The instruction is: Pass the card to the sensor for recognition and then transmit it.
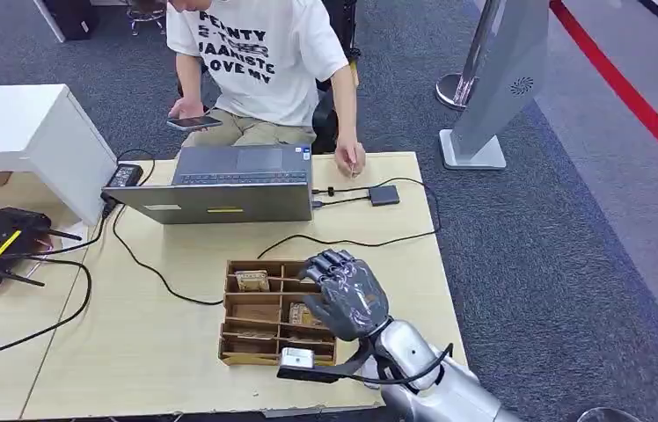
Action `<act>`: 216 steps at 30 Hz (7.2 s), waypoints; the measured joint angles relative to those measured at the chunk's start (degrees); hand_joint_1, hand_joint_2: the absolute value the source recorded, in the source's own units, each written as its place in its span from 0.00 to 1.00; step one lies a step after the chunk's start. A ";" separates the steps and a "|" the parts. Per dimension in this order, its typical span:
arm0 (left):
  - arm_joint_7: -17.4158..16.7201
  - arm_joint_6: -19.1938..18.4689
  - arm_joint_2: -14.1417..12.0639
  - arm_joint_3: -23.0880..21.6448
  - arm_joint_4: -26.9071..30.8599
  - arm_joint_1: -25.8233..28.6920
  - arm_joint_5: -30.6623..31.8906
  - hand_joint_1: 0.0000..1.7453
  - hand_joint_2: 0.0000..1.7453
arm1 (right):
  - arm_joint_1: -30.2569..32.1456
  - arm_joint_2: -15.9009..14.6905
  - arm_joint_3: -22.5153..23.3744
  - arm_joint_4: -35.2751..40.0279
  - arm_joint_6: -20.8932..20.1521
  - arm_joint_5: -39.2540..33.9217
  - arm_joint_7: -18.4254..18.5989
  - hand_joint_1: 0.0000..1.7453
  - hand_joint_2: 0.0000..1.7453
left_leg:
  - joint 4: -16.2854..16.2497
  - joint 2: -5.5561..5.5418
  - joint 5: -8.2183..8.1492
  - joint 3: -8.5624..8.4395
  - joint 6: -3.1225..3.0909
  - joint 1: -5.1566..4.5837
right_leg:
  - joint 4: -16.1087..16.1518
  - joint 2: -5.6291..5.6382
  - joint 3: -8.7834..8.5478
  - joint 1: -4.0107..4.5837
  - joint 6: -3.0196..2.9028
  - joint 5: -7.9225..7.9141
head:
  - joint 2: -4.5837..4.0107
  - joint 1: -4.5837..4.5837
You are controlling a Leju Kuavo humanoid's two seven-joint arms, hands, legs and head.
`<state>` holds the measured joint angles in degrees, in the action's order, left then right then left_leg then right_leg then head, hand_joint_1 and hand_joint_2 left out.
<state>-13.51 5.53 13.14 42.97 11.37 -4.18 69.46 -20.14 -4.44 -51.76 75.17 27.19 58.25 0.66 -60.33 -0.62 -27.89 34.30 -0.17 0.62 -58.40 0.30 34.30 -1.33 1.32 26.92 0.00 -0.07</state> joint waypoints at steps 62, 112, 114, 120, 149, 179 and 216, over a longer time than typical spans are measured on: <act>-0.24 -0.57 0.15 -0.02 0.00 -0.03 0.22 0.00 0.00 | 0.58 1.44 4.13 -6.14 -1.60 1.01 0.46 0.60 1.00 | 0.00 0.00 0.00 0.00 0.00 0.00 | 0.00 0.00 0.00 0.00 0.00 0.00 | 0.00 0.00; 0.44 -0.07 0.17 0.00 0.00 0.06 -0.63 0.00 0.00 | 8.02 4.50 10.29 1.24 9.94 2.77 -5.92 1.00 1.00 | 0.00 0.00 0.00 -0.01 0.00 0.00 | 0.00 0.01 0.00 0.00 0.00 0.00 | 0.00 0.00; 0.42 -0.07 0.17 0.00 0.00 0.05 -0.63 0.00 0.00 | 8.56 4.96 11.32 1.88 9.94 2.99 -6.21 1.00 1.00 | 0.00 0.00 0.00 -0.01 0.00 0.00 | 0.00 0.02 0.00 0.00 0.00 0.00 | 0.00 0.00; 0.39 -0.07 0.17 -0.02 0.00 0.03 -0.63 0.00 0.00 | 11.62 7.45 16.32 5.00 9.94 3.43 -12.67 1.00 1.00 | 0.00 0.00 -0.01 -0.01 0.00 0.00 | 0.00 0.01 0.01 0.00 0.00 0.01 | 0.00 0.02; -0.98 -1.40 0.24 -0.68 0.00 -1.06 2.49 0.00 0.00 | 8.49 13.25 24.08 12.04 9.92 3.98 -17.24 1.00 1.00 | 0.00 0.01 0.01 -0.02 0.00 0.00 | 0.00 0.02 -0.01 0.00 0.00 -0.01 | 0.00 0.00; -2.14 -4.87 0.33 -5.99 0.00 -2.86 6.12 0.00 0.00 | -8.87 14.01 23.67 -5.66 9.92 17.12 -6.67 1.00 1.00 | -0.01 0.00 0.02 -0.02 0.01 0.00 | -0.01 0.02 -0.01 0.00 0.01 -0.05 | 0.00 0.02; -2.64 -6.05 0.33 -8.11 0.00 -3.28 5.97 0.00 0.00 | -12.94 14.86 23.52 -17.33 9.94 21.92 -3.10 0.00 0.00 | -0.01 0.00 0.01 -0.01 0.01 0.00 | -0.01 0.02 0.00 0.00 0.02 -0.05 | 0.00 0.00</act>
<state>-16.15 -0.52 13.46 34.86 11.37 -7.46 75.43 -33.08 10.43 -28.24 57.83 37.13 80.17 -2.45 -60.34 -0.62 -27.88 34.29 -0.17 0.62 -58.42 0.32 34.30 -1.33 1.34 26.87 0.00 -0.07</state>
